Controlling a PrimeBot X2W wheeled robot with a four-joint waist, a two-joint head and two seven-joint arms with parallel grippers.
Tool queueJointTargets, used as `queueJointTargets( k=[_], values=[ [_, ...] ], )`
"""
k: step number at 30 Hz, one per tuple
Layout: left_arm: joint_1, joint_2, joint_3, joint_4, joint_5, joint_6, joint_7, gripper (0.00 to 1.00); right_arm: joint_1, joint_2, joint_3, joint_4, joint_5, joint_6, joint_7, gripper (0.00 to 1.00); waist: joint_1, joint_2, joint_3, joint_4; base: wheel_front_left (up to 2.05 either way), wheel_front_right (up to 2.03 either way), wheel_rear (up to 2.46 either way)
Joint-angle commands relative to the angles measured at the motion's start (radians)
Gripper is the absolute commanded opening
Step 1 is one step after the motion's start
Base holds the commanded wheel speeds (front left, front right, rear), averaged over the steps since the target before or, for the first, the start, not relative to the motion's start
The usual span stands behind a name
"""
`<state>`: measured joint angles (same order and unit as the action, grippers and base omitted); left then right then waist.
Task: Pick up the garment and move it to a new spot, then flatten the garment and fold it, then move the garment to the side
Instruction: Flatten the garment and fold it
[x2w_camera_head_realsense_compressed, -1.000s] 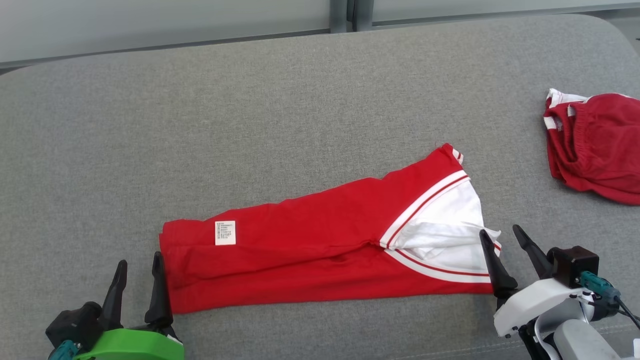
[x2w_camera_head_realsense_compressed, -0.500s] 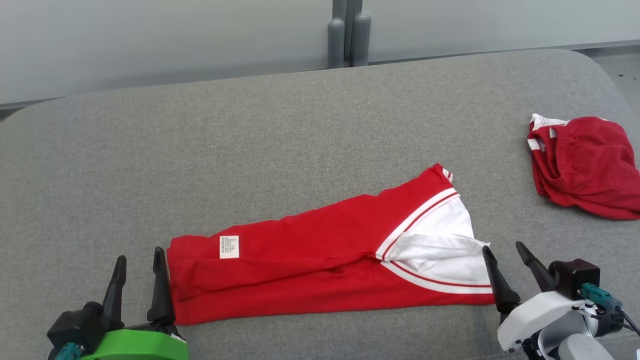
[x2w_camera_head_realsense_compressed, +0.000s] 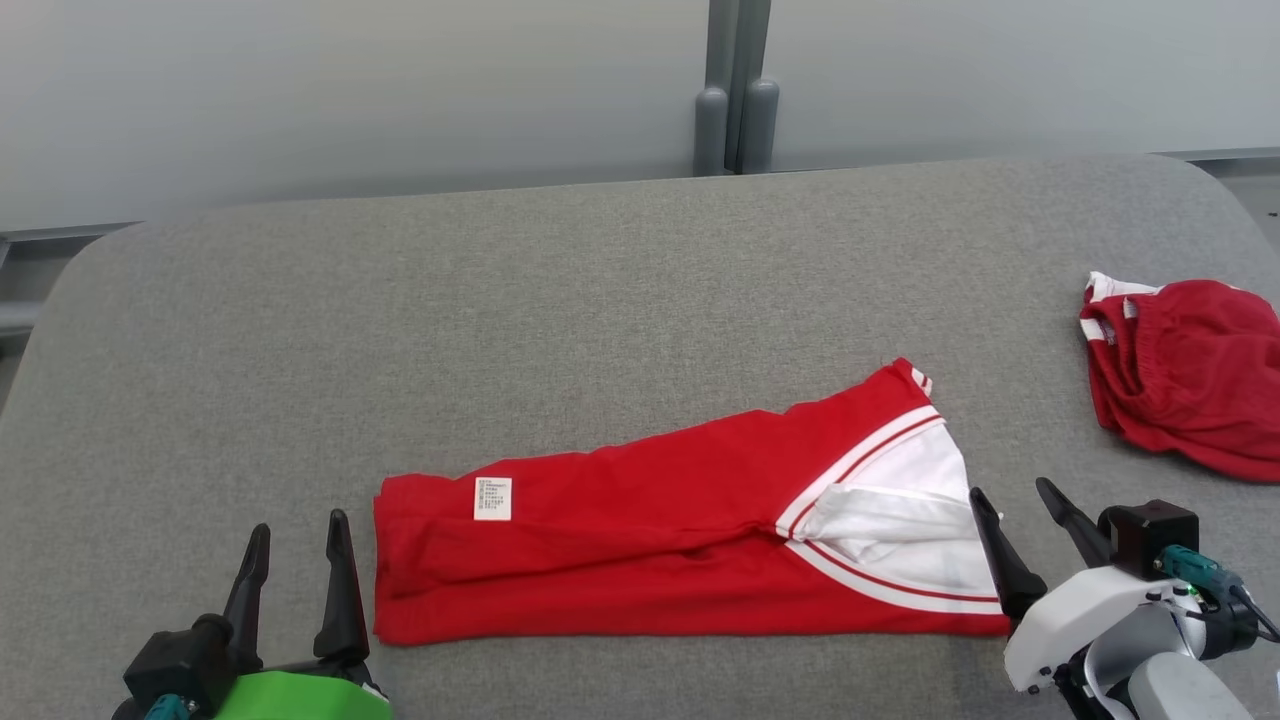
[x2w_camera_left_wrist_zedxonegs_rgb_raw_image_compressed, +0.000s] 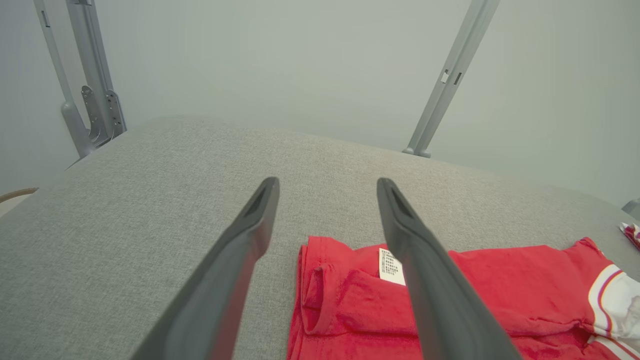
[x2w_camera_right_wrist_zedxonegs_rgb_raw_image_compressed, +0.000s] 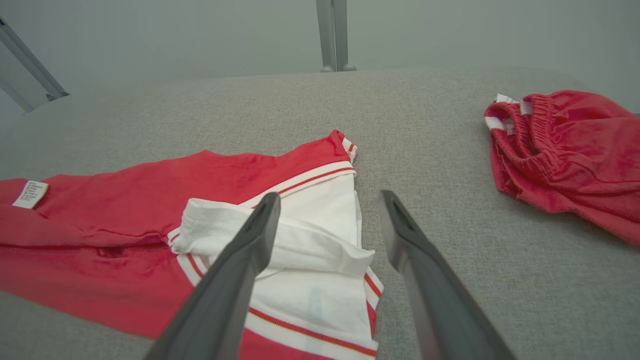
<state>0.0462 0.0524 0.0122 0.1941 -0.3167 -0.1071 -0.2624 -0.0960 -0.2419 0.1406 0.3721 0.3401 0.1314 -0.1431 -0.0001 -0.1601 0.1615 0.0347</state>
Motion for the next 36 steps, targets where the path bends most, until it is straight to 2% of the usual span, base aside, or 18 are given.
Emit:
queueJointTargets(
  k=[1,7,12,26,36],
  values=[
    [0.014,0.001,0.0,-0.006,0.007,0.002,-0.003,1.0,-0.012,-0.009,-0.003,0.007,-0.009,-0.002,0.008,1.0,0.0001,0.0001,-0.001,0.015,0.0,0.0,0.0],
    [0.006,0.001,-0.007,-0.01,0.024,0.0,-0.003,1.0,-0.055,-0.021,-0.021,0.07,-0.02,-0.002,0.055,1.0,0.0001,0.0001,0.001,0.055,0.0,0.0,0.0],
    [0.004,0.001,-0.021,-0.02,0.032,0.003,-0.002,1.0,-0.079,-0.036,-0.027,0.167,-0.021,-0.002,0.082,1.0,0.0001,0.0001,0.005,0.097,0.0,0.0,0.0],
    [-0.013,0.008,-0.015,-0.023,0.021,0.0,-0.003,1.0,-0.197,-0.022,-0.081,0.436,0.012,-0.002,0.081,1.0,0.0001,0.0001,0.05,0.172,0.0,0.0,0.0],
    [-0.019,0.007,-0.008,-0.026,0.019,0.003,-0.003,1.0,-0.271,0.004,-0.022,0.565,0.053,-0.001,0.102,1.0,0.0001,0.0001,0.073,0.197,0.0,0.0,0.0]
  ],
)
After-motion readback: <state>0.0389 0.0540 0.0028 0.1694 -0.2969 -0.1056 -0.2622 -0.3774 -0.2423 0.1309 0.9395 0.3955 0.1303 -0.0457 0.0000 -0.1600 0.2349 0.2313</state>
